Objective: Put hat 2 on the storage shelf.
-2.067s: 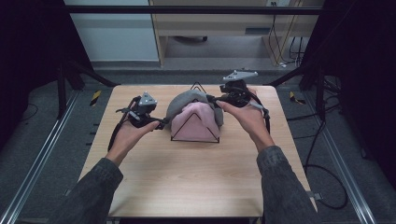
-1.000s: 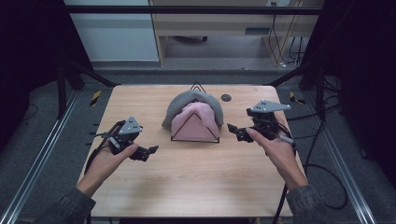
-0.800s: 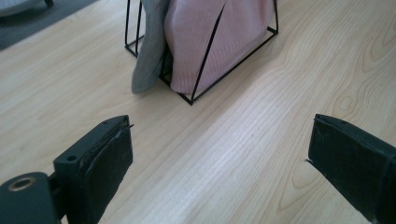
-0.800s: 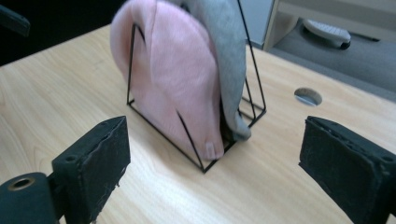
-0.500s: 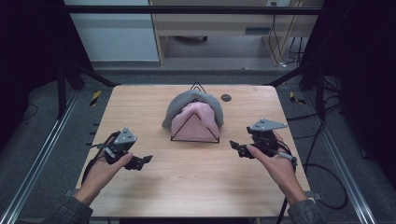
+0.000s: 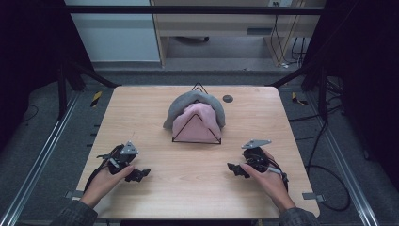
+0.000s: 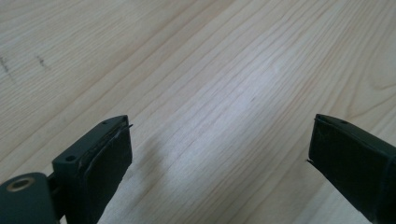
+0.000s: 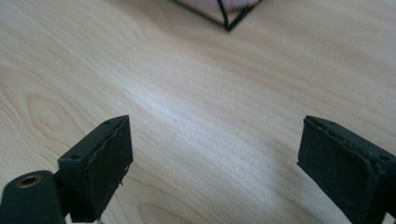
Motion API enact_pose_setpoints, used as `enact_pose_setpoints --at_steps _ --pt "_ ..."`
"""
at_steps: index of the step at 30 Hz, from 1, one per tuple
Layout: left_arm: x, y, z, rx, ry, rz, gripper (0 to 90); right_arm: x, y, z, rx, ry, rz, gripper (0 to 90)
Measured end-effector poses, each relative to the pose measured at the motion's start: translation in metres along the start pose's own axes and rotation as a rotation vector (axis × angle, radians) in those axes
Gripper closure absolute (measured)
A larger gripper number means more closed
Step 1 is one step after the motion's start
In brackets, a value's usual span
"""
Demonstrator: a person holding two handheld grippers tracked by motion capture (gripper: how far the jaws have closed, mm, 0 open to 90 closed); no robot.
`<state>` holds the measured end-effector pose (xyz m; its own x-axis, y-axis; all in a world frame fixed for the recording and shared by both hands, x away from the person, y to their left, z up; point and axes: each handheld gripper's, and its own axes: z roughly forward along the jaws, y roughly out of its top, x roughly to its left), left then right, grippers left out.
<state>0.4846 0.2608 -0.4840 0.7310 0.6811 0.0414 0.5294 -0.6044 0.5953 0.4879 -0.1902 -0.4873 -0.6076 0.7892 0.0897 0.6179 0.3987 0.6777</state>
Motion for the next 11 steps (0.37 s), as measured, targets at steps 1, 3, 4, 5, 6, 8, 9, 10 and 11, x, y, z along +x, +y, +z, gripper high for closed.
enact_pose_setpoints --at_steps 1,3,4,5,6,8,9,10,11 --pt "0.000 -0.002 0.003 0.012 -0.006 0.000 5.4 0.001 -0.001 0.002 0.018 -0.009 -0.012 9.2" --pt "-0.001 -0.004 0.007 0.040 -0.008 0.003 5.2 0.001 -0.004 0.006 0.038 -0.018 -0.020 9.3" --pt "-0.001 -0.005 0.008 0.038 -0.017 -0.003 3.8 0.002 -0.005 0.008 0.048 -0.024 -0.020 9.4" --pt "0.000 -0.005 0.008 0.038 -0.021 -0.003 3.1 0.002 -0.006 0.009 0.060 -0.030 -0.023 8.5" --pt "0.000 -0.006 0.008 0.036 -0.021 -0.004 2.6 0.002 -0.008 0.010 0.057 -0.045 -0.045 8.4" --pt "0.002 -0.008 0.008 0.029 -0.016 -0.011 0.3 0.003 -0.010 0.010 0.043 -0.060 -0.052 8.1" --pt "0.002 -0.009 0.008 0.021 -0.014 -0.016 0.0 0.003 -0.011 0.010 0.038 -0.066 -0.057 7.1" --pt "0.002 -0.009 0.008 0.019 -0.013 -0.018 0.0 0.004 -0.012 0.011 0.030 -0.072 -0.064 5.6" --pt "0.002 -0.010 0.008 0.017 -0.011 -0.021 0.0 0.004 -0.014 0.011 0.019 -0.070 -0.065 4.9"
